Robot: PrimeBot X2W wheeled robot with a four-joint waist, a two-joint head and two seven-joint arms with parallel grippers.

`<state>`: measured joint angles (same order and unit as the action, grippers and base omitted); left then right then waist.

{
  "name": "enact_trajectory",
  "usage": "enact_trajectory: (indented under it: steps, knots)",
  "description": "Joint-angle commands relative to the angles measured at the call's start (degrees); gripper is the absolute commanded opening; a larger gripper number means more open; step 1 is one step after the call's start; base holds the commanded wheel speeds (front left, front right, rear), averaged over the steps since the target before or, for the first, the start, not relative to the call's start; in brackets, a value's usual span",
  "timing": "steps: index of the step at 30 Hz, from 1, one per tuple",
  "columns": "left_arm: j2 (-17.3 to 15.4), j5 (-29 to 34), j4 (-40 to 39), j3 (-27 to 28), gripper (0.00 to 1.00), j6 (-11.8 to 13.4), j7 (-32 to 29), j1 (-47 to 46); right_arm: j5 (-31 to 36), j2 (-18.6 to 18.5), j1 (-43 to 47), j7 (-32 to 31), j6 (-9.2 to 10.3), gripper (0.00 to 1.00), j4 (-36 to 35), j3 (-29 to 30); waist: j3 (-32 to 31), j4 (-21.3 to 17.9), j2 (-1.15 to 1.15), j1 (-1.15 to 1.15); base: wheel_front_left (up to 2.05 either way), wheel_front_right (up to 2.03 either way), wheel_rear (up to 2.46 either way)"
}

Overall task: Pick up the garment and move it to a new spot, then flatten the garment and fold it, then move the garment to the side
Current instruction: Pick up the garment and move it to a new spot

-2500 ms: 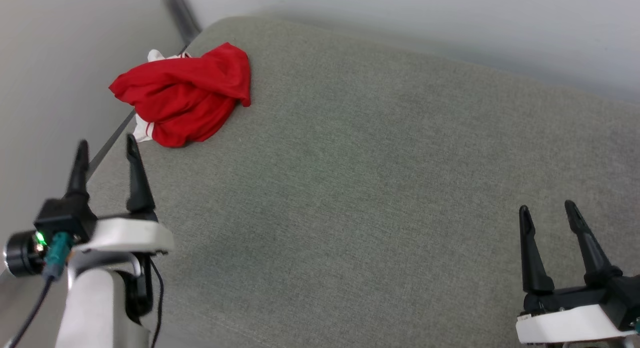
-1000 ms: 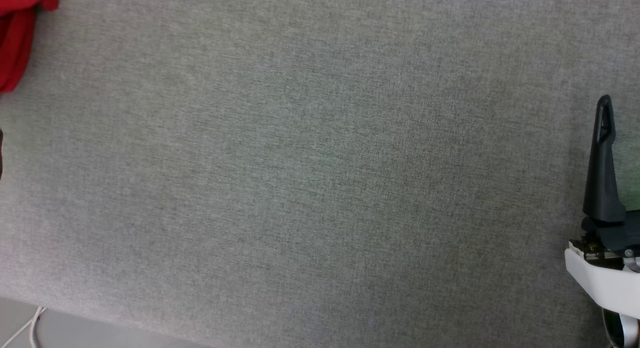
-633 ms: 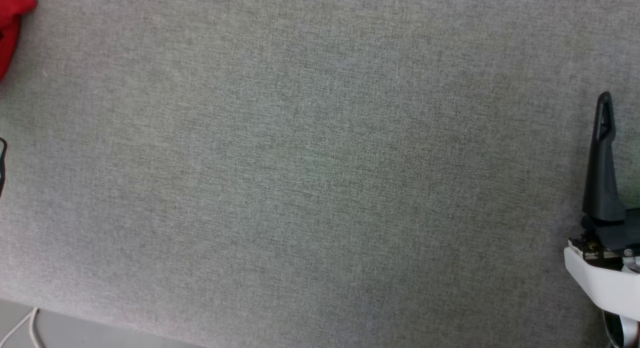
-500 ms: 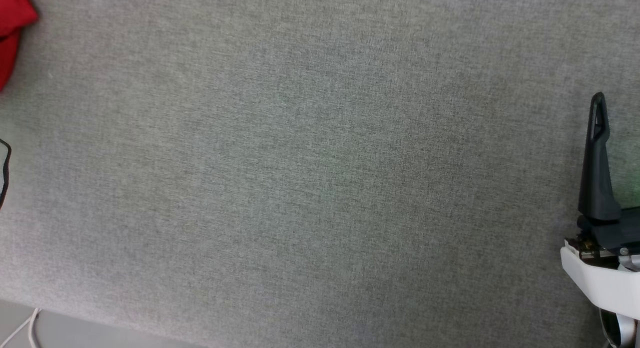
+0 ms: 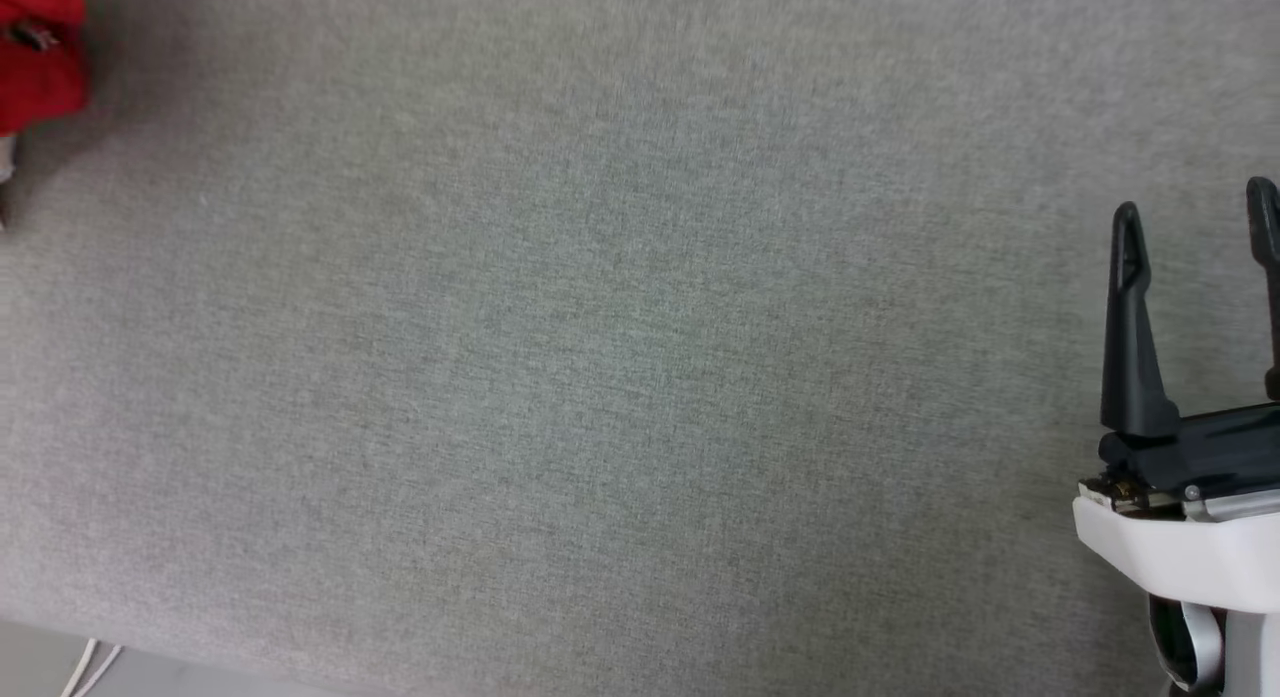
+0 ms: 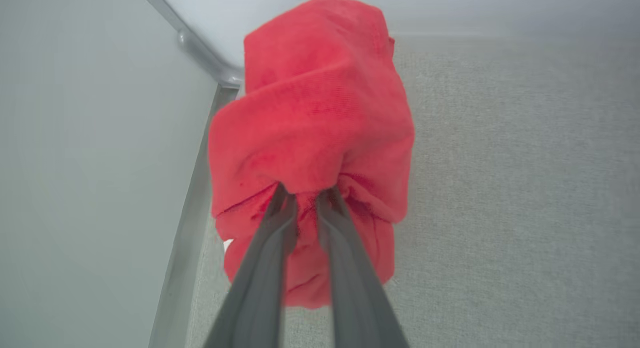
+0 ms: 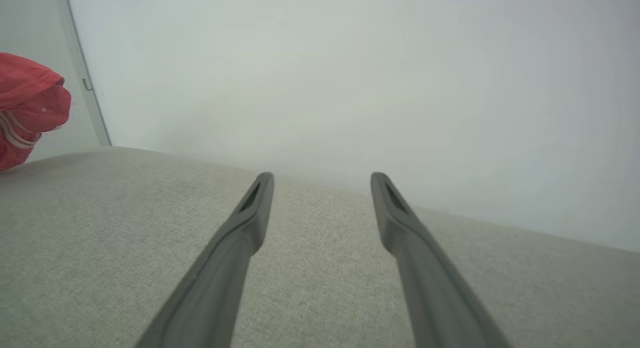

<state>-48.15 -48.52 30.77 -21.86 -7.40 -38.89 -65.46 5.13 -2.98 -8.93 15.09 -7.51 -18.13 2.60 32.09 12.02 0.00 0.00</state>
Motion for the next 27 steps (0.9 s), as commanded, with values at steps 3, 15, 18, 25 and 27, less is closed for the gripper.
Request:
enact_trajectory:
  steps: [3, 15, 18, 25, 27]
  knots:
    - [-0.9, 0.1, -2.6, -1.8, 0.0, 0.0, -0.4, -2.1, -1.7, 0.1, 0.1, 0.1, 0.04, 1.0, 1.0, 0.0, -4.0, -1.5, 0.0, 0.0, 0.0, 0.0, 0.0]
    - [-1.2, 1.8, -14.4, -11.2, 0.0, 0.0, -3.8, -8.8, -7.4, 0.2, 2.4, 0.1, 0.04, 1.0, 4.5, -0.2, -13.7, -7.6, 0.0, 0.0, 0.0, 0.0, 0.0]
    - [-0.1, 1.8, -17.0, -13.1, 0.0, 0.0, -4.5, -9.7, -8.3, 0.2, 3.3, 0.1, 0.04, 1.0, 5.2, -0.1, -15.7, -9.6, 0.0, 0.0, 0.0, 0.0, 0.0]
    - [3.1, 1.3, -22.0, -15.3, 0.0, 0.3, -5.0, -9.9, -9.7, 0.2, 4.5, 0.1, 0.04, 1.0, 6.0, -0.5, -18.5, -14.6, 0.0, 0.0, 0.0, 0.0, 0.0]
    - [3.6, 1.1, -23.5, -15.7, 0.0, 0.3, -4.5, -9.0, -9.9, 0.2, 4.8, 0.1, 0.03, 1.0, 6.1, -0.6, -18.8, -16.0, 0.0, 0.0, 0.0, 0.0, 0.0]
